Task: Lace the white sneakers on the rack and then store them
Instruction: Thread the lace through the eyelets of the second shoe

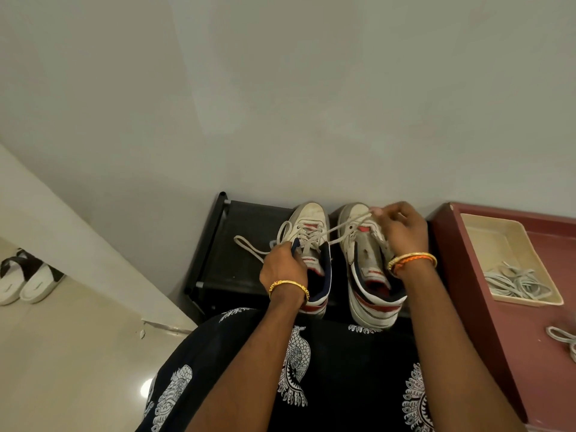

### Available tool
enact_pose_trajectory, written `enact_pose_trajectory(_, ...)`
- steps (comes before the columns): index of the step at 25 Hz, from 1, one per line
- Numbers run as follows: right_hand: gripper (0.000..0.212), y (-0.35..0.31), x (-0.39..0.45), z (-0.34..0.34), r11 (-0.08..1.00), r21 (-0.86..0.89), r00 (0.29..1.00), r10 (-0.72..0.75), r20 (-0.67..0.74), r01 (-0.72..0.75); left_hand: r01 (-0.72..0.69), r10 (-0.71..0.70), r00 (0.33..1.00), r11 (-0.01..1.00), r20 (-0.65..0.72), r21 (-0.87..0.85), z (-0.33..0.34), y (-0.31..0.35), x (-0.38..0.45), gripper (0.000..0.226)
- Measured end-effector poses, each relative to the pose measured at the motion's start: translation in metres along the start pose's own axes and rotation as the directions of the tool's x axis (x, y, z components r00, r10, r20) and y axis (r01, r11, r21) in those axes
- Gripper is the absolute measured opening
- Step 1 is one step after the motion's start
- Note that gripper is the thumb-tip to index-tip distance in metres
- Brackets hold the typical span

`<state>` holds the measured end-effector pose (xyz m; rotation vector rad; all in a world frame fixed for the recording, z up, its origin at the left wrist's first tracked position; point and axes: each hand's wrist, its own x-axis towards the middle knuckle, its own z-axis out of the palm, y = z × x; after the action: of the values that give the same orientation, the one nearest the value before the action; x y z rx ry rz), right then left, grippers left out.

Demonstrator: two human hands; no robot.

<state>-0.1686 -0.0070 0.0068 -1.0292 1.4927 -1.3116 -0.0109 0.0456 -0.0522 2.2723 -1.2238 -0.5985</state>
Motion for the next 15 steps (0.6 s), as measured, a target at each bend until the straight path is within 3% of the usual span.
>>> enact_pose_trajectory(2, 0.025, 0.004, 0.002, -0.010, 0.917, 0.327, 0.970, 0.243, 0.000, -0.229, 0.002, -0.002, 1.000, 1.000, 0.000, -0.006, 0.001, 0.000, 0.000, 0.025)
enact_pose_trajectory(4, 0.020, 0.012, 0.005, -0.006, 0.889, 0.341, 0.946, 0.324, -0.002, -0.304, -0.005, 0.005, 1.000, 1.000, 0.004, -0.017, 0.002, 0.000, 0.000, 0.026)
enact_pose_trajectory(6, 0.016, 0.013, 0.006, 0.009, 0.972, 0.084, 0.975, 0.223, -0.007, -0.221, -0.017, 0.017, 1.000, 1.000, 0.017, -0.025, 0.003, 0.000, 0.000, 0.026)
enact_pose_trajectory(7, 0.013, 0.013, 0.004, 0.019, 0.985, -0.126, 0.990, 0.129, 0.055, -0.122, -0.018, 0.019, 1.000, 0.999, 0.022, -0.026, 0.003, -0.001, 0.001, 0.026)
enact_pose_trajectory(8, 0.009, 0.013, 0.001, 0.031, 0.931, -0.365, 0.982, 0.059, 0.178, 0.010, -0.019, 0.020, 1.000, 0.999, 0.023, -0.029, 0.002, -0.001, 0.001, 0.026)
enact_pose_trajectory(9, 0.015, 0.014, -0.003, 0.044, 0.773, -0.610, 0.949, 0.033, 0.314, 0.176, -0.018, 0.019, 1.000, 0.999, 0.023, -0.034, 0.002, -0.001, 0.002, 0.026)
enact_pose_trajectory(10, 0.023, 0.017, -0.006, 0.057, 0.518, -0.778, 0.899, 0.041, 0.436, 0.354, -0.015, 0.016, 1.000, 0.999, 0.023, -0.041, 0.002, -0.002, 0.002, 0.026)
enact_pose_trajectory(11, 0.029, 0.020, -0.010, 0.069, 0.256, -0.832, 0.849, 0.069, 0.523, 0.492, -0.008, 0.009, 1.000, 0.999, 0.026, -0.051, 0.002, -0.002, 0.001, 0.024)
enact_pose_trajectory(12, 0.033, 0.023, -0.013, 0.080, 0.068, -0.819, 0.814, 0.094, 0.573, 0.569, -0.005, 0.006, 1.000, 0.999, 0.028, -0.054, 0.001, -0.002, 0.001, 0.021)
enact_pose_trajectory(13, 0.035, 0.024, -0.016, 0.088, -0.040, -0.801, 0.800, 0.109, 0.591, 0.597, -0.004, 0.006, 1.000, 0.999, 0.030, -0.052, 0.000, -0.002, 0.000, 0.019)
enact_pose_trajectory(15, 0.036, 0.026, -0.015, 0.092, -0.086, -0.803, 0.808, 0.081, 0.584, 0.589, -0.005, 0.006, 1.000, 0.999, 0.025, -0.050, 0.001, -0.003, 0.001, 0.018)
